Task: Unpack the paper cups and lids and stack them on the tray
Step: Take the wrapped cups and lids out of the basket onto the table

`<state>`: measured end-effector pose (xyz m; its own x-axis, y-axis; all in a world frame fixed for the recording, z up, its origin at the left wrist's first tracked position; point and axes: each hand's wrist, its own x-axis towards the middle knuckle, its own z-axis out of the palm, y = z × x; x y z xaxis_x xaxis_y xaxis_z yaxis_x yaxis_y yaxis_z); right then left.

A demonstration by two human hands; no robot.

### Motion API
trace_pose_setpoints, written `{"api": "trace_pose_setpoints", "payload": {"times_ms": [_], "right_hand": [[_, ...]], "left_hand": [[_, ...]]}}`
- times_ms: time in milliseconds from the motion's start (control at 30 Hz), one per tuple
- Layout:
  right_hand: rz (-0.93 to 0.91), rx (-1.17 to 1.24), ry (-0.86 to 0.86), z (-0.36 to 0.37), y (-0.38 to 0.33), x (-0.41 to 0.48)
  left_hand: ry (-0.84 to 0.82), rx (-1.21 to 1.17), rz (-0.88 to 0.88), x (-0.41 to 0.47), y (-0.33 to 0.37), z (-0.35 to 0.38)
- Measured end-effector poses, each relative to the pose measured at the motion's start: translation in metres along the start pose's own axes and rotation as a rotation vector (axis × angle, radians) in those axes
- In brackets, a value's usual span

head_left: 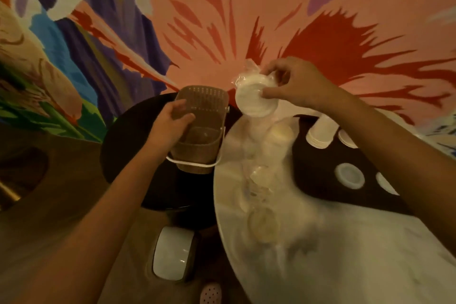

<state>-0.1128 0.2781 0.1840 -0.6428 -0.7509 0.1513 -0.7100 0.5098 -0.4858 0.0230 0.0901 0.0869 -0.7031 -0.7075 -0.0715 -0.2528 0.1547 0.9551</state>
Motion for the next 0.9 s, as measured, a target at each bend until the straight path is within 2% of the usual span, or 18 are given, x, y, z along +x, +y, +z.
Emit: {"api": "trace_pose_setpoints", "payload": {"times_ms": [167,267,433,633,767,900], "right_hand": [[0.093,0.058,0.035,-0.032,0.04,-0.061],[0.136,0.149,0.035,-0.042,0.068,-0.102],[0.263,0.303,-0.062,-0.031,0.117,-0.169],[0.413,0.24,-0.284,0.024,0.172,-0.227],[0.514,0.232,-0.239,0.05,0.197,-0.251],[0.677,0.38,-0.22,0.069,0.215,-0.267]], "left_hand": [[-0.087,-0.029,0.115,-0.051,0.045,0.051],[-0.154,-0.04,0.124,-0.084,0.062,0.081],[-0.262,-0.014,0.145,-0.141,0.076,0.128],[-0.405,0.122,0.025,-0.192,0.037,0.197],[-0.511,0.301,-0.06,-0.212,0.003,0.233],[-0.63,0.491,0.015,-0.228,-0.033,0.266]]}}
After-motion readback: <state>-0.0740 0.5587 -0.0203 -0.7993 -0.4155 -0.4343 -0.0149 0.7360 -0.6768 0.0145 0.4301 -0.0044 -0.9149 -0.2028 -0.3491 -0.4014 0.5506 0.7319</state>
